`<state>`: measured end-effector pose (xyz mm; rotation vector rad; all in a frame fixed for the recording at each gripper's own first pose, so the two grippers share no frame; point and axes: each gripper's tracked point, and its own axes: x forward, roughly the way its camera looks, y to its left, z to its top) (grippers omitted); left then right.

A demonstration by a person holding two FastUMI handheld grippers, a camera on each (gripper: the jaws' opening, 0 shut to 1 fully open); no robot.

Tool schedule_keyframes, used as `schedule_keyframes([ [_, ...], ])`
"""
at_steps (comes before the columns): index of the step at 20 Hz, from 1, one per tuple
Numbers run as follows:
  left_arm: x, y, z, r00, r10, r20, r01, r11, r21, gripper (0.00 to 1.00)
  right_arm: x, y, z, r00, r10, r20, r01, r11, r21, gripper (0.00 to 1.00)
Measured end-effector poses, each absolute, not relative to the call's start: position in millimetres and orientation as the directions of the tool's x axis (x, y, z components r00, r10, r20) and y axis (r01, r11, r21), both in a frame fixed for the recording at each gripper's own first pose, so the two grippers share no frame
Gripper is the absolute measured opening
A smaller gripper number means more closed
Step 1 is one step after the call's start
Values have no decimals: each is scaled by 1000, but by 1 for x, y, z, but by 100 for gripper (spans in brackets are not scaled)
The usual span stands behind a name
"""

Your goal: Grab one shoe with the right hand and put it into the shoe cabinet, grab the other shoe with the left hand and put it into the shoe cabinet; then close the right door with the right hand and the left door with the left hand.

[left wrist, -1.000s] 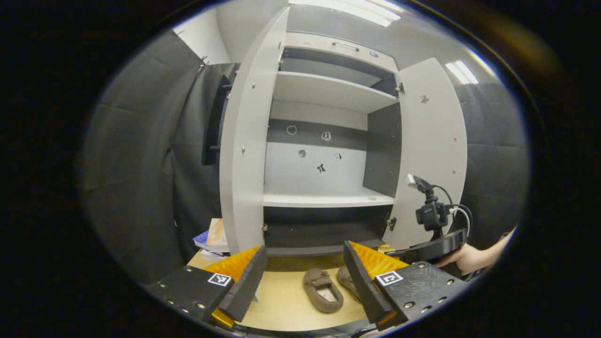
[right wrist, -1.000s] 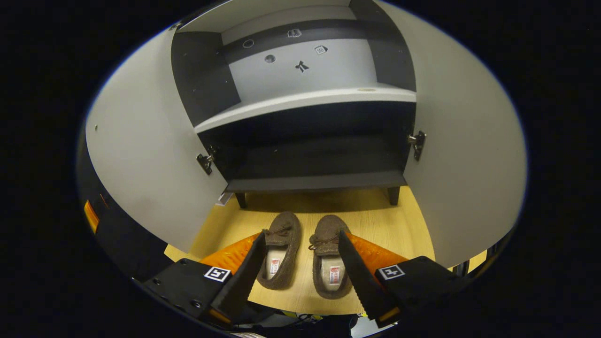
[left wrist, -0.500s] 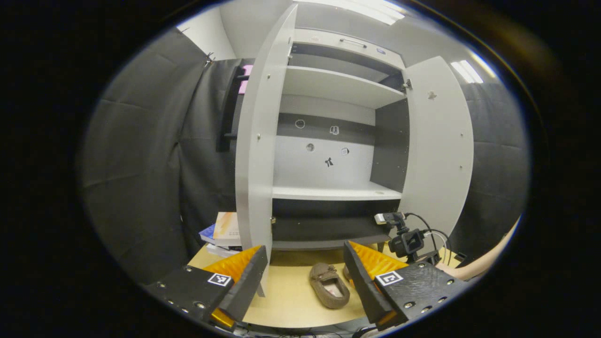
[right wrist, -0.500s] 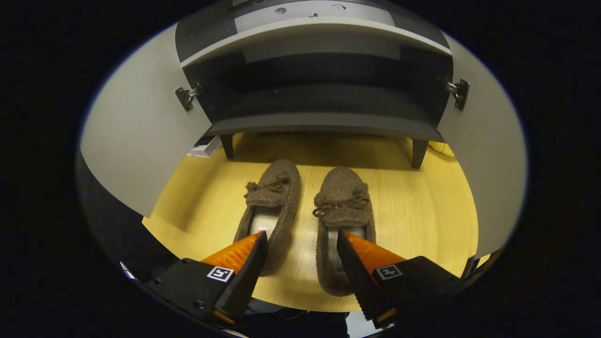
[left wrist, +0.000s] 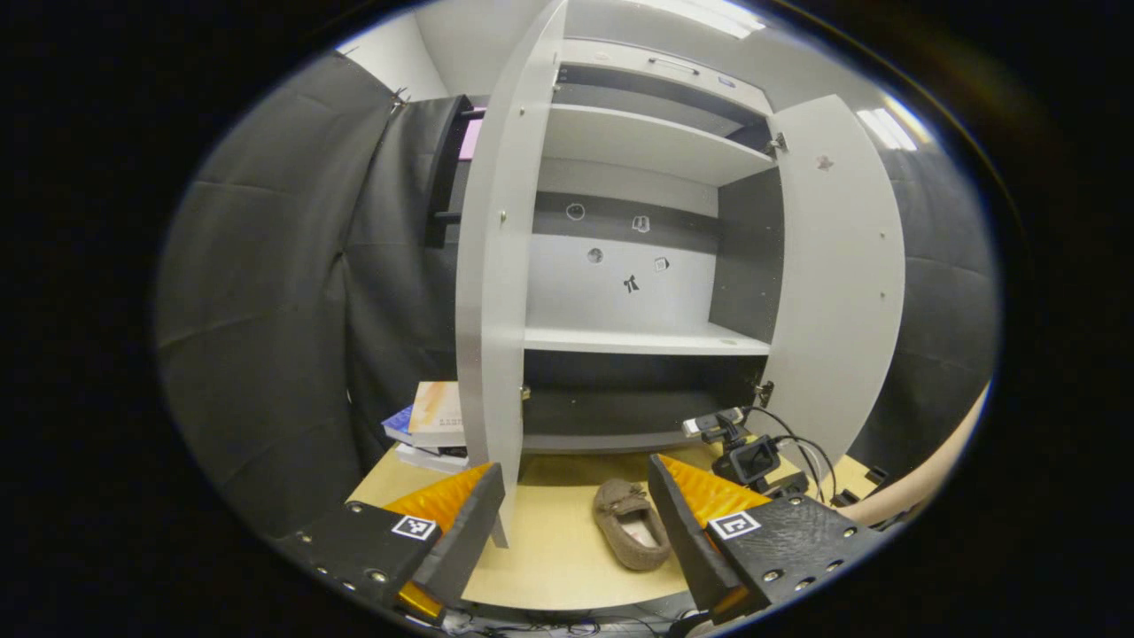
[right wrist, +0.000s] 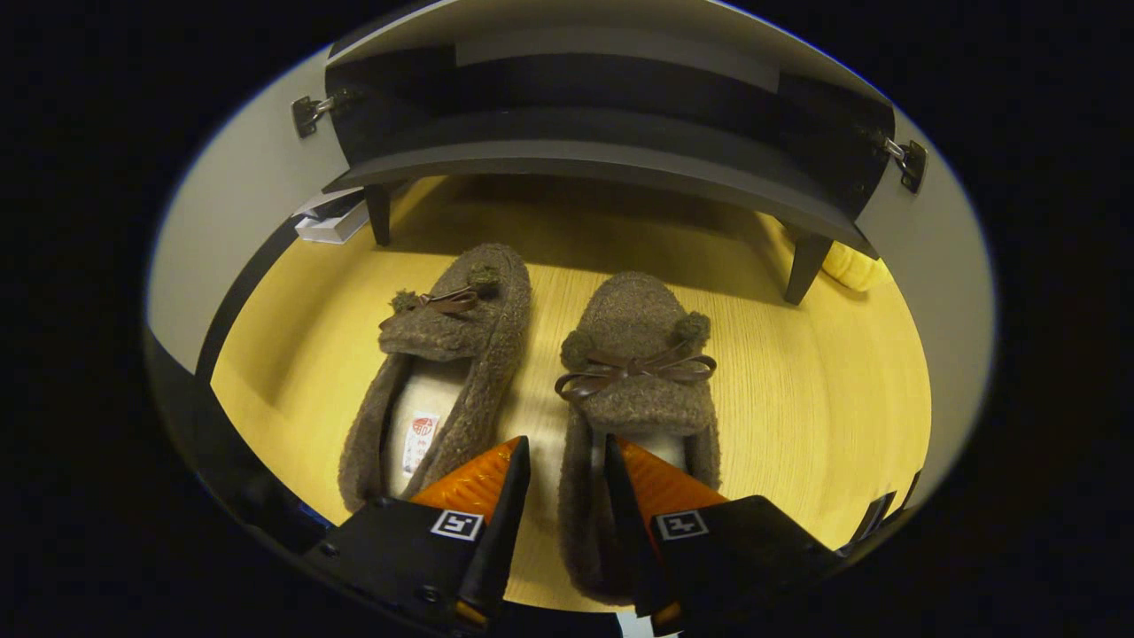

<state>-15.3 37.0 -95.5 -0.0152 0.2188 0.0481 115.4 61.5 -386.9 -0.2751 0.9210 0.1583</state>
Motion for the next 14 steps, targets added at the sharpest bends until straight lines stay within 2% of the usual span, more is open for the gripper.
schedule_keyframes([
  [1,-16,36,-95,975,46,-219,-48,999,-3,100,122,62,-388,609,10,-793,-245,954,-176,54],
  [2,-16,36,-94,975,45,-218,-45,999,5,89,128,61,-390,617,-5,-787,-241,951,-195,56],
  [3,-16,34,-92,976,43,-215,-41,999,13,93,138,51,-394,632,-52,-773,-225,942,-248,51],
  [4,-16,33,-91,976,41,-213,-37,999,20,96,137,51,-390,641,-56,-766,-224,940,-256,36],
  [5,-16,32,-92,977,39,-212,-34,999,27,94,140,50,-393,646,-67,-761,-217,939,-267,28],
  [6,-17,31,-91,977,37,-209,-31,999,34,89,138,51,-391,653,-73,-754,-208,940,-271,28],
  [7,-17,30,-90,977,36,-208,-29,999,39,89,137,50,-387,659,-84,-748,-205,936,-285,28],
  [8,-17,28,-90,978,35,-208,-27,999,41,89,141,50,-395,666,-89,-741,-205,933,-296,20],
  [9,-17,26,-91,977,31,-210,-23,999,38,94,138,52,-391,670,-94,-736,-213,926,-312,11],
  [10,-17,24,-93,976,26,-214,-19,999,33,95,139,52,-393,671,-87,-736,-234,917,-323,13],
  [11,-17,21,-94,976,21,-216,-15,999,29,95,136,53,-388,669,-67,-740,-262,911,-319,7],
  [14,-21,16,-93,977,11,-213,-1,999,47,94,130,50,-389,645,-22,-764,-308,907,-287,3],
])
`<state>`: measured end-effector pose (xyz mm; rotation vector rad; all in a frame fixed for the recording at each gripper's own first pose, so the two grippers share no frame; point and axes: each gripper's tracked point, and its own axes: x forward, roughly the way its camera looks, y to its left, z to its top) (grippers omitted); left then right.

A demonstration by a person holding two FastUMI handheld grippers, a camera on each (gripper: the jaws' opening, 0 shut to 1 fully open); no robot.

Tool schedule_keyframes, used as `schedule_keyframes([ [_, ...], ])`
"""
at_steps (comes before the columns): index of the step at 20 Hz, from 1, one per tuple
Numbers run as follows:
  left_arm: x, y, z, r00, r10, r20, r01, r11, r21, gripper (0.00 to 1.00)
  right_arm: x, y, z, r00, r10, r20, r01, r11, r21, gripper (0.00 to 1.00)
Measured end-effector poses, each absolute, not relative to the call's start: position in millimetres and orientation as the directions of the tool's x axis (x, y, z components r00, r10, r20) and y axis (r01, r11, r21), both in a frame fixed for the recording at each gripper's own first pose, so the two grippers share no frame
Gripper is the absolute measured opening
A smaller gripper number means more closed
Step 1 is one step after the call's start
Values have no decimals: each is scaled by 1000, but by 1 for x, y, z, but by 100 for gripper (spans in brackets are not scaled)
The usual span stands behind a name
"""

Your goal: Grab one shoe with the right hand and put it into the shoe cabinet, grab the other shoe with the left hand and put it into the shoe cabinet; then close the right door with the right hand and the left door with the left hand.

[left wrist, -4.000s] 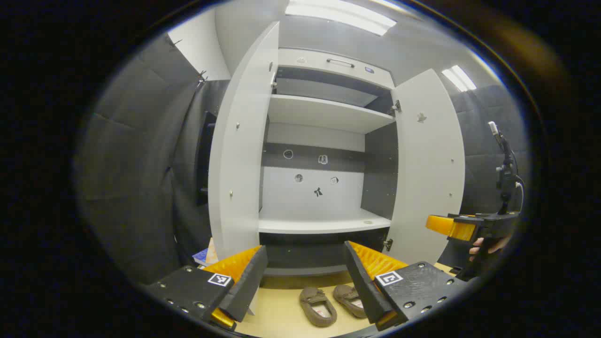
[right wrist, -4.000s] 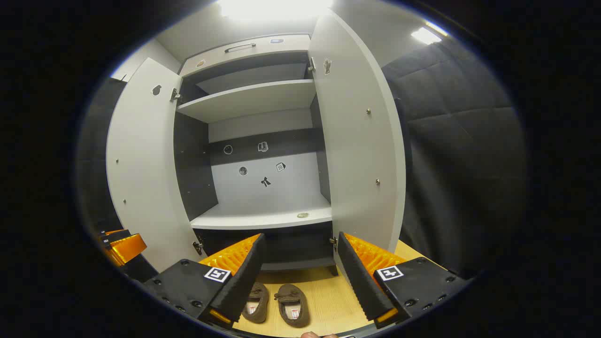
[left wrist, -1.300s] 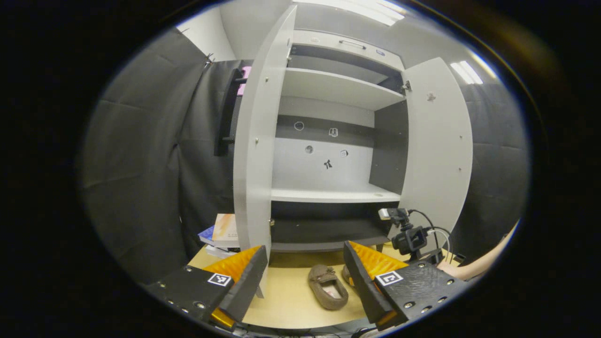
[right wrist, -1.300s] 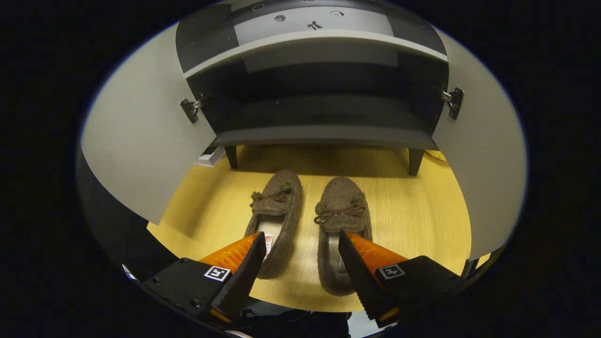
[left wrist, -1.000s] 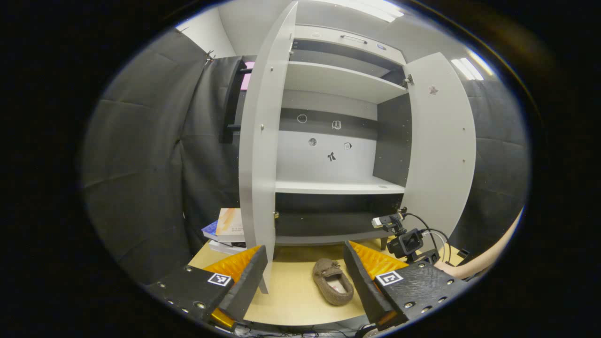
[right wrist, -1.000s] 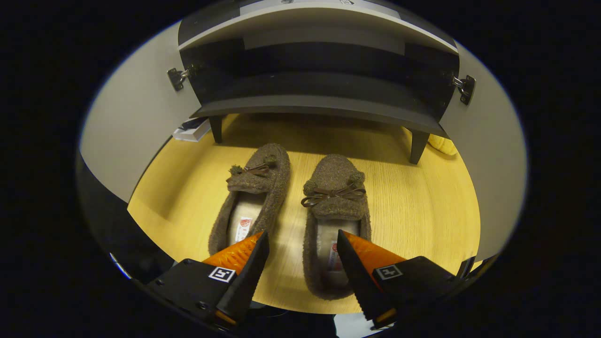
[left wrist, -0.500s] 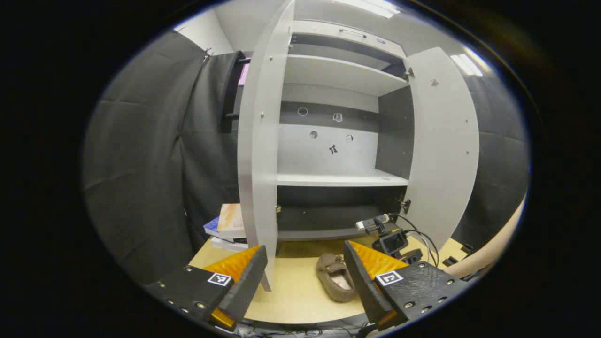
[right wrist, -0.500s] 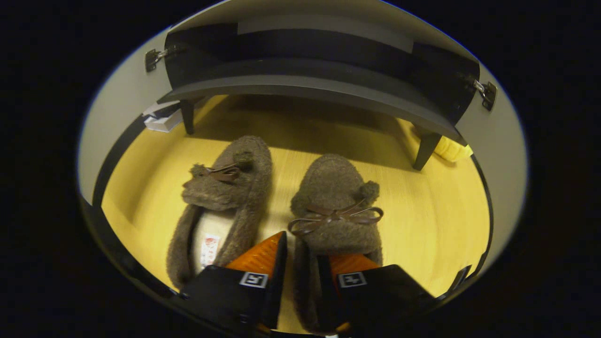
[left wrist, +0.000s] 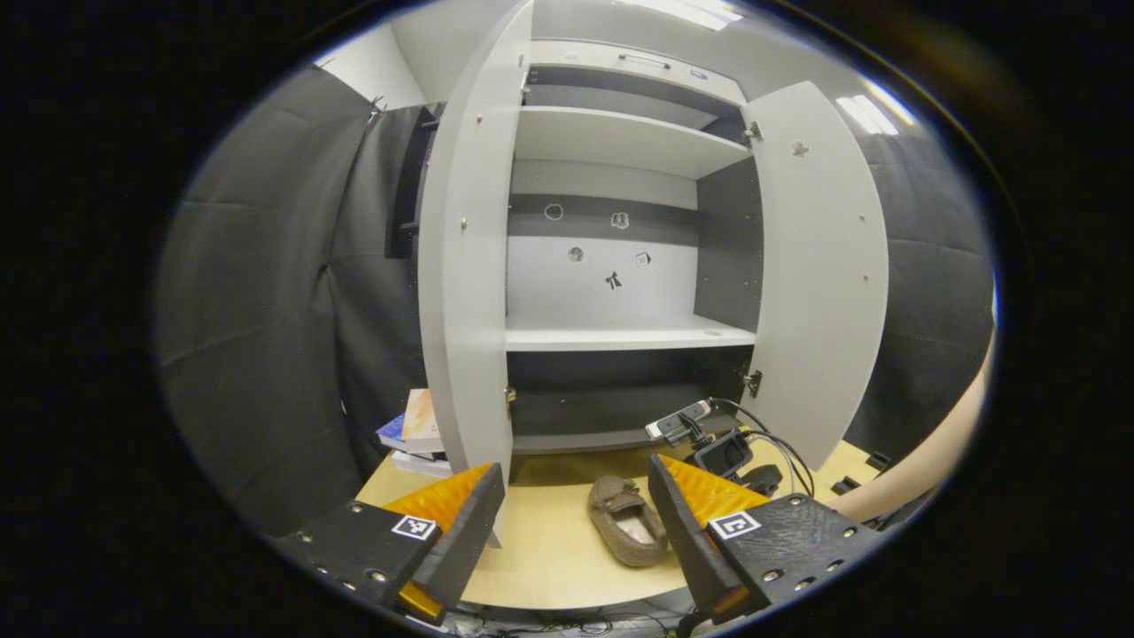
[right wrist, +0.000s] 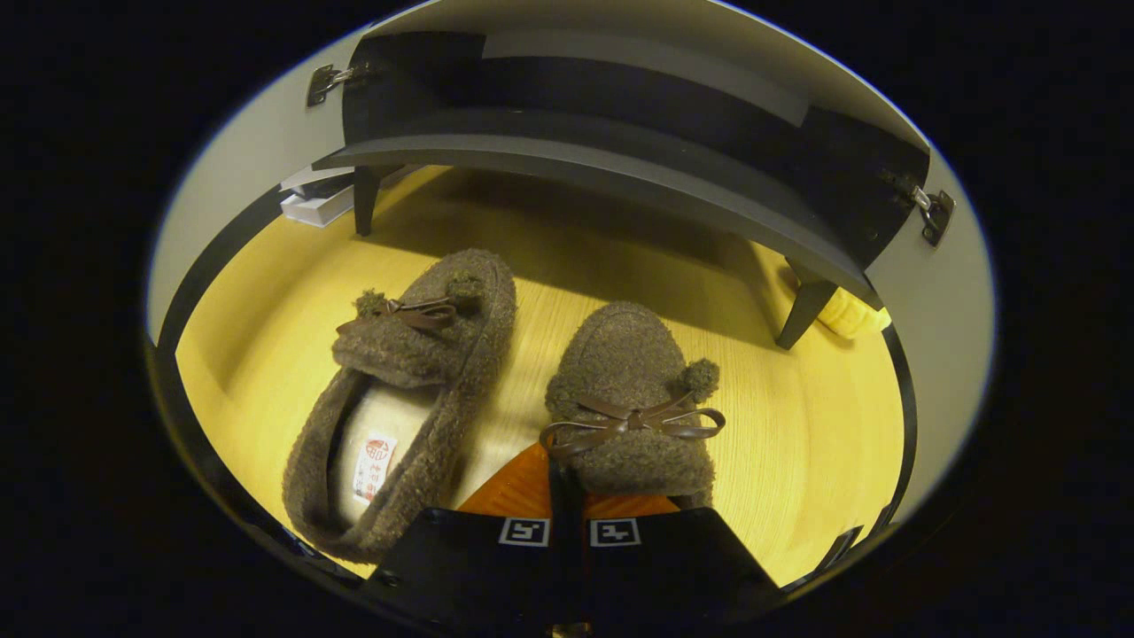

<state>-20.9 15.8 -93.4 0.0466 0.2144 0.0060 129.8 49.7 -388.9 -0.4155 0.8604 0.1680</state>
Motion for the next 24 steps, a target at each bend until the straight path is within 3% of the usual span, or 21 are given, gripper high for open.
schedule_keyframes([
  [3,-20,13,-89,980,3,-199,8,998,57,91,119,43,-373,660,-10,-751,-283,923,-262,3],
  [8,-19,2,-90,981,-22,-191,31,999,44,95,88,30,-337,677,18,-735,-242,950,-199,2],
  [14,-12,-18,-91,979,-81,-187,88,996,33,95,43,41,-276,706,121,-698,-236,969,-70,2],
  [24,7,-31,-81,973,-129,-194,139,990,38,95,71,66,-122,837,216,-503,-197,976,91,2],
])
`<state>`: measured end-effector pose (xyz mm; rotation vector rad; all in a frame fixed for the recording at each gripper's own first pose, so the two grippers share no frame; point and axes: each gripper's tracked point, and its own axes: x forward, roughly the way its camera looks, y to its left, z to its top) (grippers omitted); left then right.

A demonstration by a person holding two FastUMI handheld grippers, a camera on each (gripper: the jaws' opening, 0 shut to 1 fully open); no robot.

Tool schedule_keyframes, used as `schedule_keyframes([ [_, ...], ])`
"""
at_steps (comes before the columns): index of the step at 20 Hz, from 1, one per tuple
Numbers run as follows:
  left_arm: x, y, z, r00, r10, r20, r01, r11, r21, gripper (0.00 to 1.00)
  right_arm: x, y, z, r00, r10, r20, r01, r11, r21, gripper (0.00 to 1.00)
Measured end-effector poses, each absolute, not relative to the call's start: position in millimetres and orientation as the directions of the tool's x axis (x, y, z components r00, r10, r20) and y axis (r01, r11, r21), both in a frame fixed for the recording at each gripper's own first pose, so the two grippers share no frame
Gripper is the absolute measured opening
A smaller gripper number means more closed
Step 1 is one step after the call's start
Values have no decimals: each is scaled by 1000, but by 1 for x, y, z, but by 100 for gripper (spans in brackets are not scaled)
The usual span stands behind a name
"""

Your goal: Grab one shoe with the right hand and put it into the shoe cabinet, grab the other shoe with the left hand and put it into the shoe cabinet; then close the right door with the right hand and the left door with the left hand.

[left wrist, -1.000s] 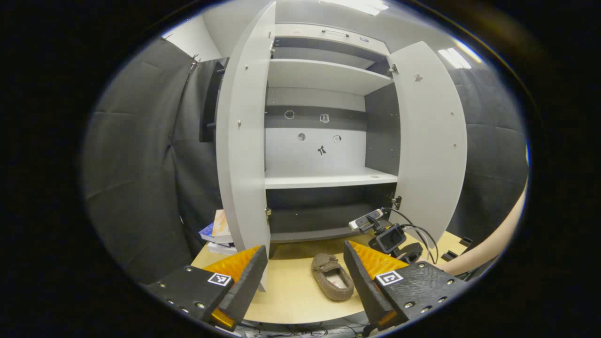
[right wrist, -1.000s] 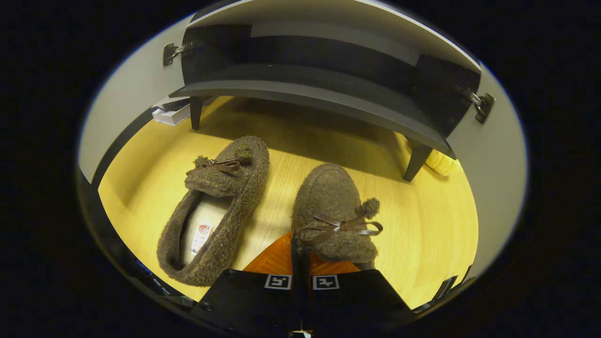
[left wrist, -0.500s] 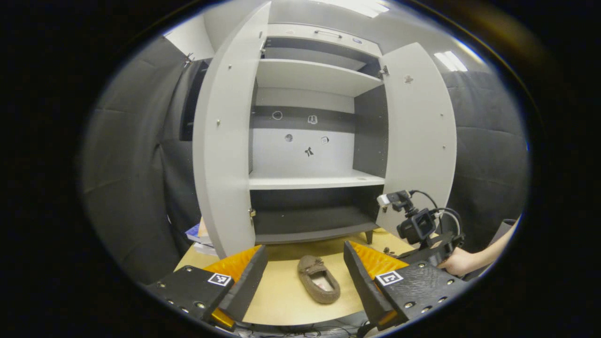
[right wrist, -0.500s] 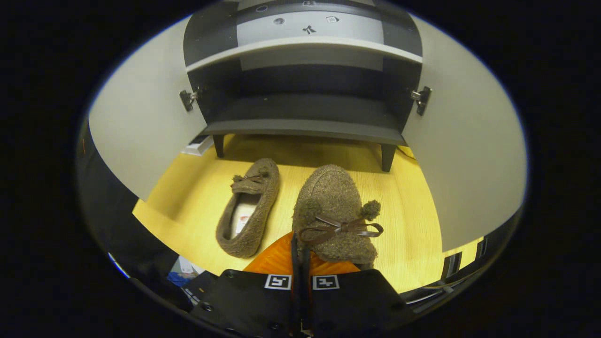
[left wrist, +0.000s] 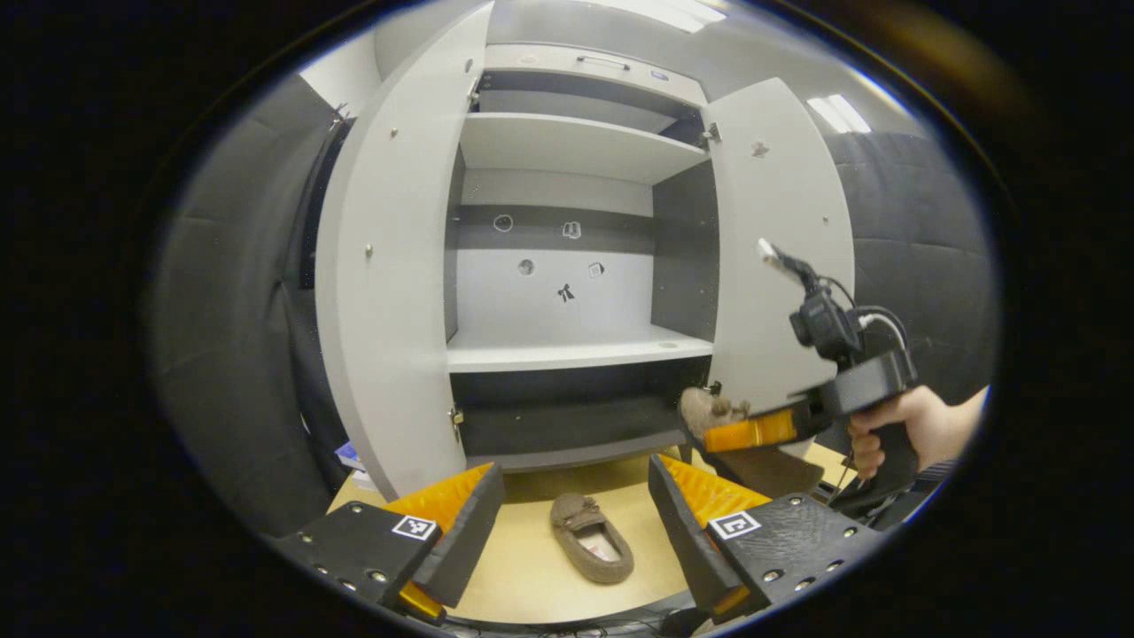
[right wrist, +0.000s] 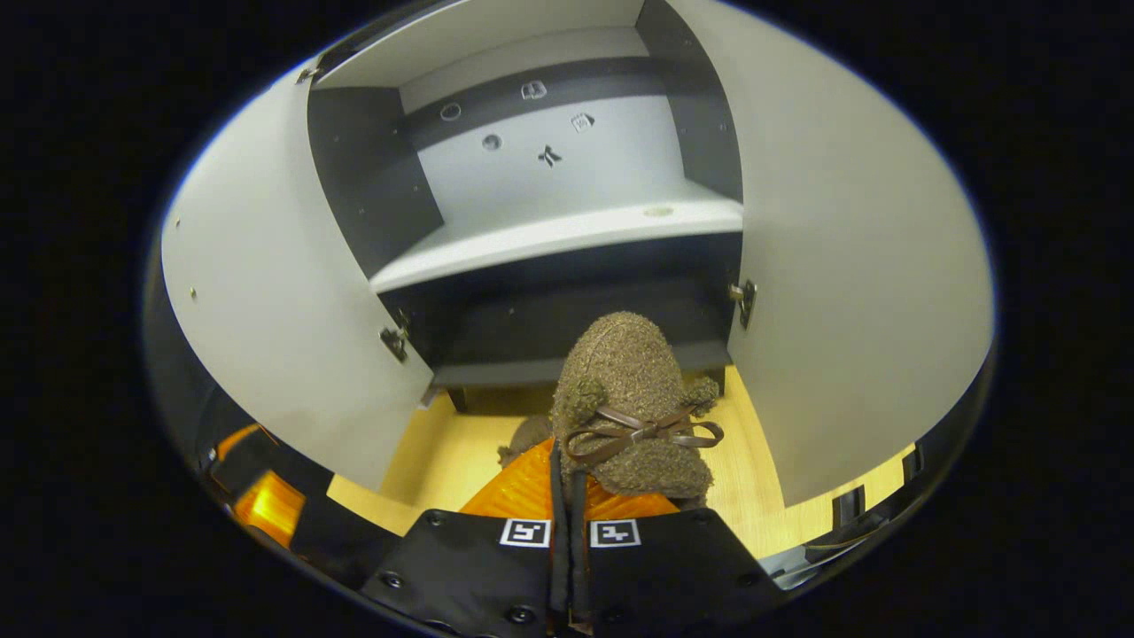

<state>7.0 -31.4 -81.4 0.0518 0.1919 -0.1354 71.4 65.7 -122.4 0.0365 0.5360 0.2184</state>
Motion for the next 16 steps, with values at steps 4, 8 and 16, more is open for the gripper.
schedule_keyframes([
  [4,24,-38,-78,970,-144,-196,159,985,61,95,110,79,-66,863,258,-434,-232,966,112,0],
  [8,45,-38,-67,973,-129,-190,144,987,68,94,164,88,-26,888,274,-368,-264,961,80,2],
  [16,63,-32,-64,980,-52,-193,61,997,41,100,275,97,42,928,282,-242,-289,957,9,2],
])
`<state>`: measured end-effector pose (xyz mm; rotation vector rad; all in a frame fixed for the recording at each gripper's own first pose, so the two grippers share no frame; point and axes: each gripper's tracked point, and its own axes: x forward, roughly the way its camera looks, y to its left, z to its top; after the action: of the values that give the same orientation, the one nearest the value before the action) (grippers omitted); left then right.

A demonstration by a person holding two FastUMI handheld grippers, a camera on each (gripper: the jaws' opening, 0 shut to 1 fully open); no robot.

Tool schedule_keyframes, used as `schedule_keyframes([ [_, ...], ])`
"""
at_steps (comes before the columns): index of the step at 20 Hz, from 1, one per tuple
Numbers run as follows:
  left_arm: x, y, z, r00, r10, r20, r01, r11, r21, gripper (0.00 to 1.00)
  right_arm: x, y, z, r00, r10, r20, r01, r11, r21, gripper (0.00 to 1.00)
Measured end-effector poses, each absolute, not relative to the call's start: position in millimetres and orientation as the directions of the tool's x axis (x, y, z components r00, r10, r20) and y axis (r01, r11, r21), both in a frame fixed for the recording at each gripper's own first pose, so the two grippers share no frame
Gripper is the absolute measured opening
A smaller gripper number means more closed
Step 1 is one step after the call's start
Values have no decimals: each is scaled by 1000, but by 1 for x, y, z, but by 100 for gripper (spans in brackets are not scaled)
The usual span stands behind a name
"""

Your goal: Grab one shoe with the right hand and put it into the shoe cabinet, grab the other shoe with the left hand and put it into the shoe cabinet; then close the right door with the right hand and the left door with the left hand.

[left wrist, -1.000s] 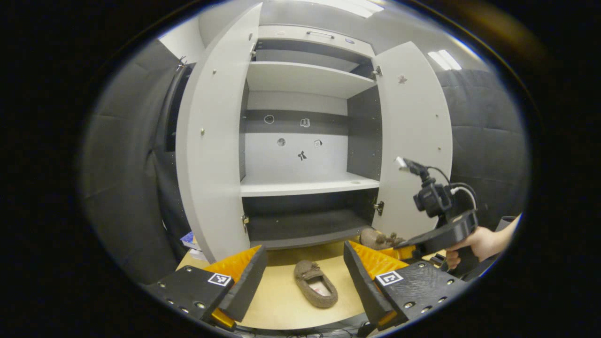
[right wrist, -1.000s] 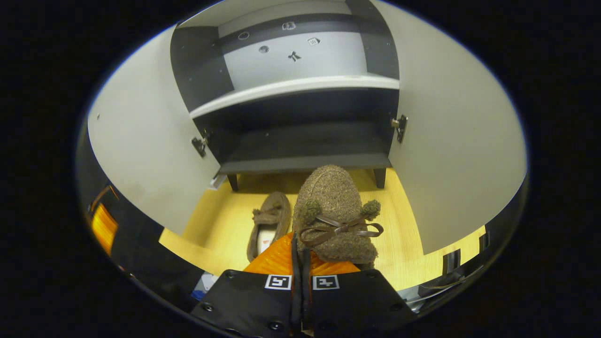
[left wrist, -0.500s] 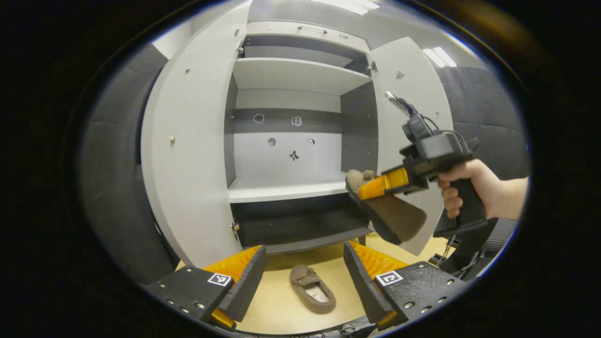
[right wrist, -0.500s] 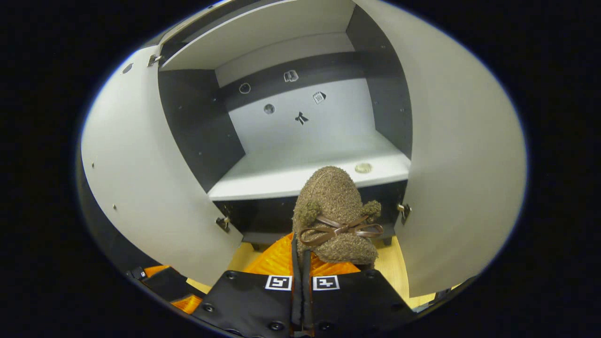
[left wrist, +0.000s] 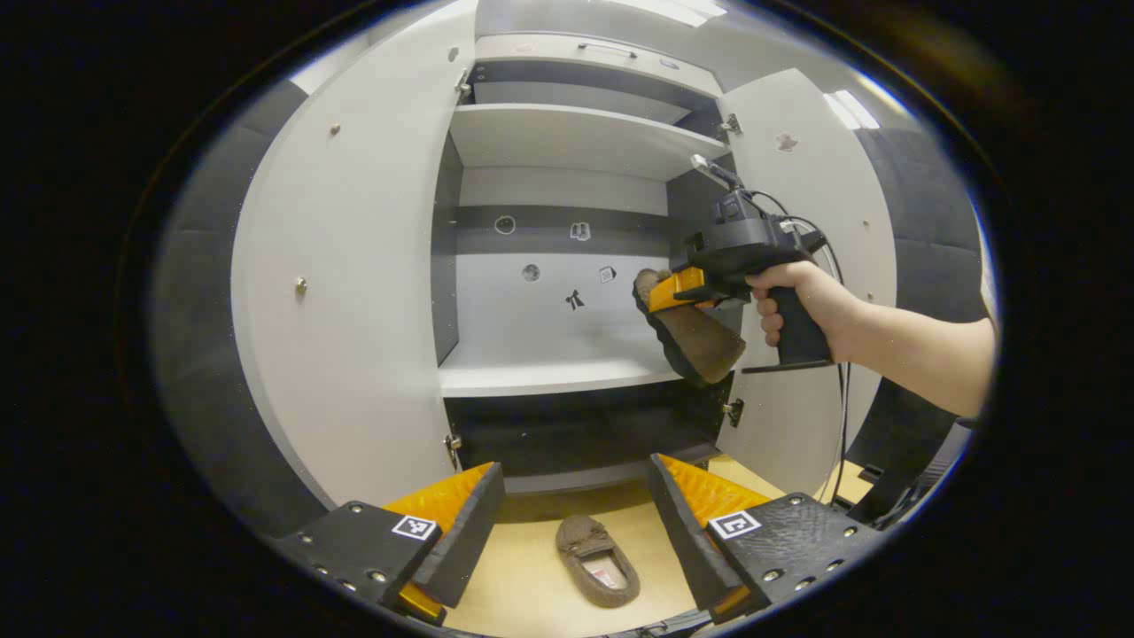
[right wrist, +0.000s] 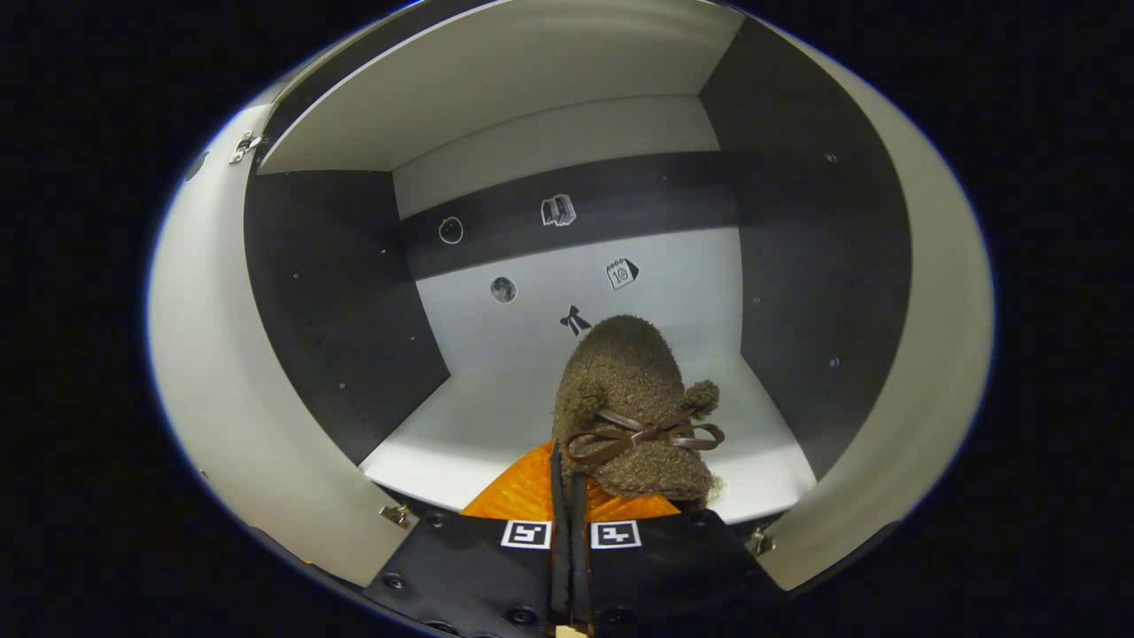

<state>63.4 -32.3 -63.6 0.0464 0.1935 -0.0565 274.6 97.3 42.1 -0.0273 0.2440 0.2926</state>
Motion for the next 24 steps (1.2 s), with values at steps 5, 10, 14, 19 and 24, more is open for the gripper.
schedule_keyframes([
  [5,67,-34,-61,975,34,-219,-28,999,32,92,330,109,66,935,307,-181,-309,951,16,2],
  [10,71,-29,-44,970,132,-203,-117,989,86,95,374,116,57,937,303,-171,-313,949,-29,3],
  [14,66,-29,-46,958,191,-215,-175,980,90,95,399,125,39,937,297,-182,-307,951,-26,5],
  [19,67,-31,-57,941,228,-249,-217,974,70,92,411,124,20,923,294,-247,-303,953,0,19],
  [24,75,-32,-59,939,240,-246,-229,971,75,92,392,150,7,834,429,-346,-391,903,177,61],
])
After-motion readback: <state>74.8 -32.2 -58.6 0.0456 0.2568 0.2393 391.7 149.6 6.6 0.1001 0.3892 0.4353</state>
